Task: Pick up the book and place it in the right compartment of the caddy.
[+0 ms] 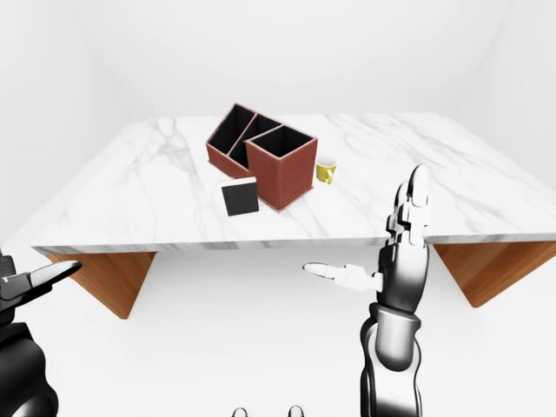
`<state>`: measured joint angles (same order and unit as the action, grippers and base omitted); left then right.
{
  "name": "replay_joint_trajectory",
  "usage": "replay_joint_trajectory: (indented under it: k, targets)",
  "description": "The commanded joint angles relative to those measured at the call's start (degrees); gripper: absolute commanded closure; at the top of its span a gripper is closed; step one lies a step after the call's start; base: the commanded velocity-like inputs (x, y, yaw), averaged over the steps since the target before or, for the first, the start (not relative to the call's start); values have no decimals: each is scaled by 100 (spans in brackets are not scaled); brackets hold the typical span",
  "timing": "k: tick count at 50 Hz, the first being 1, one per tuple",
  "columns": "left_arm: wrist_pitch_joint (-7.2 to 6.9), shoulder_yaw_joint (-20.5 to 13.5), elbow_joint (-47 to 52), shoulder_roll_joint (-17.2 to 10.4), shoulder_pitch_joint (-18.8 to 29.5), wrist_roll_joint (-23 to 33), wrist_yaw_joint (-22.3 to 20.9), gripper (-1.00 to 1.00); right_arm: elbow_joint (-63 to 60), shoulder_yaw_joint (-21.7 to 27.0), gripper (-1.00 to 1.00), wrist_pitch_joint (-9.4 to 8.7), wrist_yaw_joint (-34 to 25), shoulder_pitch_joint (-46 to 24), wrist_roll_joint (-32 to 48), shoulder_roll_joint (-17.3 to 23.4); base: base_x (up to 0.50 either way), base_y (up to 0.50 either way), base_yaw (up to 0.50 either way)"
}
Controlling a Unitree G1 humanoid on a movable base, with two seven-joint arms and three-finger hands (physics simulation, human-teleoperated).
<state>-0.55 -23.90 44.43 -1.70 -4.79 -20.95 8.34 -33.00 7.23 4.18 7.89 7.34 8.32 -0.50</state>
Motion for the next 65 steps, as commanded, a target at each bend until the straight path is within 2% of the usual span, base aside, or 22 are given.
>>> replay_joint_trajectory:
  k: [1,3,7,13,21,28,57,65]
  targets:
    - [78,83,-137,-3,-7,40,6,-100,50,-17,-100,43,12,3,17,0,10,45,0]
    - [103,138,-119,14,-27,120,-25,-100,0,-35,-100,24,1,25,23,-6,10,45,0]
    - [77,217,-146,26,-29,208,-79,-100,20,-46,-100,69,-14,41,14,-6,10,45,0]
    - [49,287,-146,37,-38,302,-137,-100,-1,-43,-100,31,-40,27,-33,-5,12,37,0]
    - [-5,449,-192,60,-57,486,-268,-100,-36,-38,-100,33,-108,42,-132,-5,16,3,0]
    - [-79,459,-135,71,-64,526,-284,-100,-71,-29,-100,-10,-102,28,-149,-12,28,0,0]
    - [-31,469,-183,85,-75,549,-325,-100,-13,-61,-100,39,-92,58,-134,-13,39,0,0]
    - [-30,466,-165,93,-90,541,-333,-100,-102,-82,-100,-31,-97,75,-115,-22,39,0,0]
